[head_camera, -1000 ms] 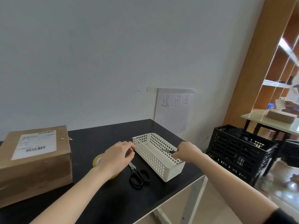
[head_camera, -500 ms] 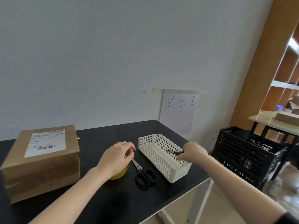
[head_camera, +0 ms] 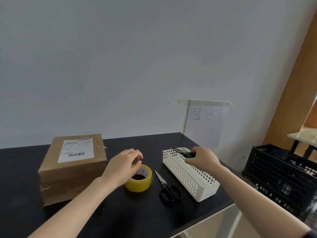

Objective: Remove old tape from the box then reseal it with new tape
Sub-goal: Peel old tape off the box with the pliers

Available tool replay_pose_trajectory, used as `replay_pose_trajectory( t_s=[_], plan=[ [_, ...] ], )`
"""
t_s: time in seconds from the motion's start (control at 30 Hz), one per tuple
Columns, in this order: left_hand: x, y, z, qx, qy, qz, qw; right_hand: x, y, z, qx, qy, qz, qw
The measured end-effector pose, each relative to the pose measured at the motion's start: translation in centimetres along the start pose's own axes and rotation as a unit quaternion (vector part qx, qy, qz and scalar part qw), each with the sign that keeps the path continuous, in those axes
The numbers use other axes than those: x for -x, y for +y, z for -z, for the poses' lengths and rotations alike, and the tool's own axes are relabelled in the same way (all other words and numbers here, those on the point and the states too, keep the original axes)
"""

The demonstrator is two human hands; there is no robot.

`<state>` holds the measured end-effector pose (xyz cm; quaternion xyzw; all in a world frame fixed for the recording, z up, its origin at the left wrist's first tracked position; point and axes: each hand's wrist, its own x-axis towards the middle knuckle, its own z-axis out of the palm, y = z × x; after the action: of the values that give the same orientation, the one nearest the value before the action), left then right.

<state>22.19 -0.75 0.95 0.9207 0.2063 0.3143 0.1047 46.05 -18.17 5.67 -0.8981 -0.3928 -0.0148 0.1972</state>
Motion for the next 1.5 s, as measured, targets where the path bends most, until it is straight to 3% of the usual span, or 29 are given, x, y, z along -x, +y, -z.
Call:
replay_pose_trajectory(
  t_s=[0.37, 0.83, 1.23, 1.5],
  plan=[
    [2.6, -4.5, 5.2, -0.054, 0.073, 0.055, 0.994, -0.9, -8.3, -3.0, -0.029, -0.029, 0.118, 0.992],
    [5.4, -8.5, 8.5, -0.098, 0.053, 0.112, 0.987, -1.5, -17.0, -6.8, -0.002, -0.012, 0.242, 0.970],
    [6.2, -9.7, 9.0, -0.114, 0.010, 0.122, 0.986, -1.5, -20.2, -9.0, 0.037, 0.003, 0.275, 0.961],
    [6.4, -10.3, 8.5, -0.108, 0.027, 0.122, 0.986, -1.8, -21.5, -8.9, 0.084, 0.021, 0.292, 0.952]
  ],
)
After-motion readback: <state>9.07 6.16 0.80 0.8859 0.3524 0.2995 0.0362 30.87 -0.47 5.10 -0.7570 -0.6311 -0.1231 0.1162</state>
